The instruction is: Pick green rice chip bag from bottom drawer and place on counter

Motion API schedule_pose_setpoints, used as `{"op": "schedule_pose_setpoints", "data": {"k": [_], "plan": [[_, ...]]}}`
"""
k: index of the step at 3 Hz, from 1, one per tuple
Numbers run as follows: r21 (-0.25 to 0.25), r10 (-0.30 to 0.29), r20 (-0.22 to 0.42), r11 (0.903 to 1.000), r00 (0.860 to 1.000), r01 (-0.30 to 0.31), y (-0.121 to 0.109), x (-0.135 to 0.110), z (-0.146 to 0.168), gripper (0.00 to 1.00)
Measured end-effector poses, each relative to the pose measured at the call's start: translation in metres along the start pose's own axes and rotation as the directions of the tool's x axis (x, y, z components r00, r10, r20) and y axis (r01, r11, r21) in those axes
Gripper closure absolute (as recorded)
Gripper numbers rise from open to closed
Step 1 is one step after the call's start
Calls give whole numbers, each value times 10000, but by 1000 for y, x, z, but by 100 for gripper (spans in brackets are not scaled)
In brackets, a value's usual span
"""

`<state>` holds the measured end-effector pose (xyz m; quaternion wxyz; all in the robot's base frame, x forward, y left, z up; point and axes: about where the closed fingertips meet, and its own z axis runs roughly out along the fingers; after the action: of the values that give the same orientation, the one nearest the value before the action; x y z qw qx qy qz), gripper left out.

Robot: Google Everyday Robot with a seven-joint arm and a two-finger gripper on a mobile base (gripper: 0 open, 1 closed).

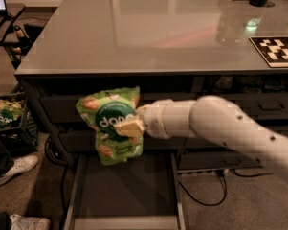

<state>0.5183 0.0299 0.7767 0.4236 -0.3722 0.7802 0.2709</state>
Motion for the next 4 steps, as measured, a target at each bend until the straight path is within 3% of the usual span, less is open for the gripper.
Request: {"op": "schedule_pose_setpoints", "data": {"k": [1, 3, 4], "plan": [[216, -599, 148, 9980, 9981, 596, -19, -52, 3, 100], [224, -697, 327, 9974, 9970, 690, -21, -67, 5, 100], [344, -954, 630, 9950, 9934, 934, -41, -90, 6, 100]]}}
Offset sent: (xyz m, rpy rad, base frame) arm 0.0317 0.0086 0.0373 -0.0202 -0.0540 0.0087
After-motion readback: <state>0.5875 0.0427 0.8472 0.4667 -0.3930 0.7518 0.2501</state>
